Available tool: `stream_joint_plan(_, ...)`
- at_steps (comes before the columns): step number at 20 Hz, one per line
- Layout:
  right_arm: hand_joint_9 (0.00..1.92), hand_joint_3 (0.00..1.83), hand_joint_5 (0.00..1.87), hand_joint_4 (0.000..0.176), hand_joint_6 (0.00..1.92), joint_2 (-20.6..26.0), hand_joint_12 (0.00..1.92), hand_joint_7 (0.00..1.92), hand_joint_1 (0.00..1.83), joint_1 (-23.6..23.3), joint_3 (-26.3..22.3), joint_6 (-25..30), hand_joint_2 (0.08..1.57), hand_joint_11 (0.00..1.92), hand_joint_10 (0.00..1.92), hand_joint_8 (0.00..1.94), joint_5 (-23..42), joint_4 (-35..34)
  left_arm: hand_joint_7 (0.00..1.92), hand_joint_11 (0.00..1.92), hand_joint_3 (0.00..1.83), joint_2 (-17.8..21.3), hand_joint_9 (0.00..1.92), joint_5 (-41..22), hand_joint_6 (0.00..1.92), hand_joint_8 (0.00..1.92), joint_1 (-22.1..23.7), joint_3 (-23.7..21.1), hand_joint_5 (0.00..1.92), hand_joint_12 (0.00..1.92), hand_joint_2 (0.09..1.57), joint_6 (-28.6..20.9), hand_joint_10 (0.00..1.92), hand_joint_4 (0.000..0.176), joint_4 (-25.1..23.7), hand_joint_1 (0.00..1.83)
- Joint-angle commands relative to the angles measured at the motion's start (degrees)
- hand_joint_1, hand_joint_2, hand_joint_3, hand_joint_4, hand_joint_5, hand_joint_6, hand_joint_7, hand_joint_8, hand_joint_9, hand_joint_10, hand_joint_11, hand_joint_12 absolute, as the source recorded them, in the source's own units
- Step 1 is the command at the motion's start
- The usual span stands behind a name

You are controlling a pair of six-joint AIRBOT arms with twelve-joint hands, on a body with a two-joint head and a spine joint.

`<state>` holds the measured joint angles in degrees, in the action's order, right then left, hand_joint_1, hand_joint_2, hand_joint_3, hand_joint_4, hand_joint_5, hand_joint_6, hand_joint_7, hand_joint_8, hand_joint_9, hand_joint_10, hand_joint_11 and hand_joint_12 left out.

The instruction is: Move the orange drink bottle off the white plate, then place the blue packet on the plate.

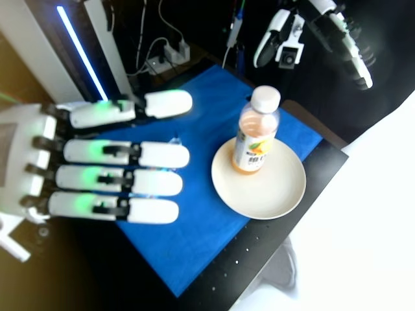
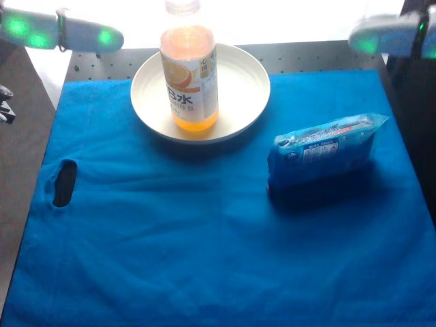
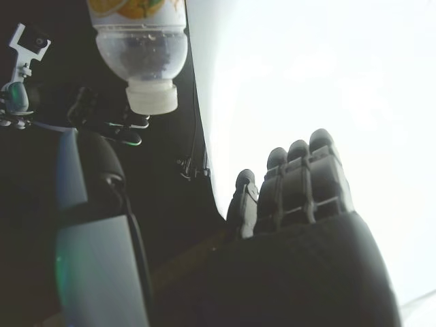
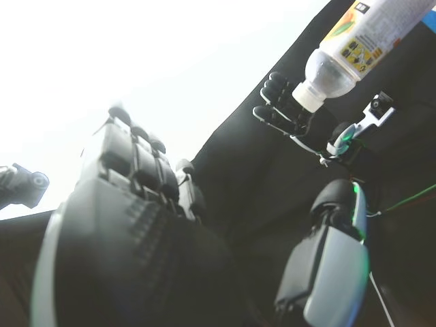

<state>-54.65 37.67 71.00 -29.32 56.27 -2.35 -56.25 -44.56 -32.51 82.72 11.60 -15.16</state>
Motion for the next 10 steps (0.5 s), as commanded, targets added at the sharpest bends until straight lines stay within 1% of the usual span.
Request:
stream_joint_plan(1,0.25,0.00,0.19,0.067,0.00,-0.05,1.01,0.25,0.40,-0.85,0.27,0.36,0.77,0.00,0.03,0.00,6.67,-1.13,0.12,0.00,0.01,0.13,0.07,-5.50,0.00,0.00,0.44,-0.02,0.05,0.42,0.80,-0.50,0.01,0.047,2.13,0.65)
stream_joint_plan(2,0.24,0.00,0.18,0.078,0.00,-0.05,1.02,0.25,0.40,-0.85,0.26,0.36,0.78,0.00,0.02,0.00,6.69,-1.08,0.13,0.00,0.00,0.11,0.08,-5.45,0.00,0.00,0.43,-0.02,0.05,0.43,0.80,-0.55,0.01,0.046,2.12,0.65)
stream_joint_plan(3,0.23,0.00,0.17,0.099,0.00,-0.06,0.98,0.24,0.40,-0.85,0.26,0.36,0.78,0.00,0.01,0.00,6.69,-1.03,0.14,0.00,0.00,0.03,0.09,-5.38,0.01,0.01,0.43,0.03,0.06,0.44,0.80,-0.89,0.01,0.038,1.98,0.65)
stream_joint_plan(4,0.22,0.00,0.16,0.111,0.00,-0.12,0.97,0.24,0.41,-0.85,0.26,0.36,0.78,0.00,0.00,0.00,6.70,-1.01,0.14,0.00,0.00,-0.22,0.10,-5.36,0.01,0.00,0.44,0.24,0.07,0.46,0.80,-1.79,0.01,0.039,1.69,0.65)
stream_joint_plan(5,0.22,0.01,0.16,0.113,0.00,-0.14,0.97,0.24,0.45,-0.85,0.25,0.36,0.80,0.00,0.00,0.00,6.77,-1.01,0.16,0.00,0.00,-0.69,0.10,-5.61,0.01,0.01,0.44,0.86,0.08,0.46,0.79,-3.45,0.01,0.043,1.24,0.66)
stream_joint_plan(6,0.22,0.01,0.16,0.114,0.00,-0.14,0.96,0.25,0.47,-0.86,0.23,0.36,0.81,0.00,0.00,0.00,6.85,-1.01,0.16,0.00,0.00,-1.54,0.08,-5.89,0.01,0.01,0.40,2.02,0.09,0.37,0.78,-6.64,0.00,0.070,0.11,0.69)
stream_joint_plan(7,0.22,0.00,0.15,0.126,0.00,-0.14,0.95,0.24,0.46,-0.86,0.22,0.37,0.80,0.00,0.00,0.00,6.86,-1.01,0.09,0.00,0.00,-2.34,0.02,-6.19,0.01,0.01,0.20,3.13,0.03,0.17,0.79,-9.46,0.00,0.073,-0.74,0.66)
stream_joint_plan(8,0.24,0.00,0.14,0.127,0.00,-0.21,0.99,0.24,0.45,-0.86,0.23,0.37,0.81,0.00,0.01,0.00,6.87,-0.99,0.06,0.00,0.00,-2.90,0.00,-6.46,0.00,0.00,-0.11,3.90,0.00,0.10,0.79,-11.39,0.00,0.083,-1.03,0.59)
stream_joint_plan(9,0.26,0.00,0.13,0.115,0.00,-0.32,1.02,0.24,0.44,-0.86,0.25,0.37,0.81,0.00,0.01,0.00,6.87,-0.81,0.04,0.00,0.00,-3.46,0.00,-6.66,0.00,0.00,-0.51,4.64,0.00,0.04,0.81,-12.99,0.00,0.077,-1.10,0.53)
stream_joint_plan(10,0.26,0.00,0.13,0.125,0.00,-0.37,1.02,0.24,0.44,-0.86,0.25,0.37,0.81,0.00,0.01,0.00,6.87,-0.73,0.05,0.00,0.00,-4.24,0.00,-7.14,0.00,0.00,-0.90,5.61,0.00,0.01,0.77,-15.19,0.00,0.082,-1.27,0.50)
